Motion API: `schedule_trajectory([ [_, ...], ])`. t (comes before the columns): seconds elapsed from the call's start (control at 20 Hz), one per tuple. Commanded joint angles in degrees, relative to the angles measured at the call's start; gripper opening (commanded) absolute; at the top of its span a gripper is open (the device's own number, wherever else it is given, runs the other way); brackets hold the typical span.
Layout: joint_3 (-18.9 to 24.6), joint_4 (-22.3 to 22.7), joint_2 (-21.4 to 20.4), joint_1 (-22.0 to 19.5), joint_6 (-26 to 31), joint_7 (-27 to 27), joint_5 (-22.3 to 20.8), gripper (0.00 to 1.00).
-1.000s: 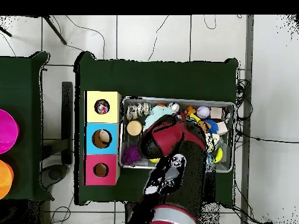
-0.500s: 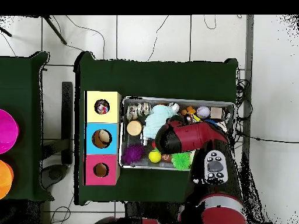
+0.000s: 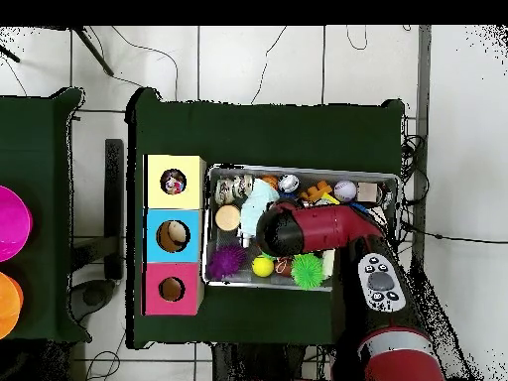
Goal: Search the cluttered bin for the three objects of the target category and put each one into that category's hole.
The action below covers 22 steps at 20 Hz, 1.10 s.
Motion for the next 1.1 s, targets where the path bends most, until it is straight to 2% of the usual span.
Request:
schedule_trajectory([
  [0.05,10.61,9.13,-0.86,-1.11,11.75,-7.62,2.15,1.00],
  [0.2,10.40,8.94,-0.98,-1.14,11.81,-7.07,1.27,1.00],
  [0.55,9.04,7.03,-0.09,-0.32,8.06,-5.29,-2.40,1.00],
  [0.6,8.56,6.79,-0.09,0.12,7.70,-4.82,-2.83,0.00],
  [0.95,3.54,4.96,-0.23,4.50,4.83,0.34,-5.43,0.00],
  [1.1,3.05,4.80,-0.20,4.79,5.15,0.35,-5.56,0.00],
])
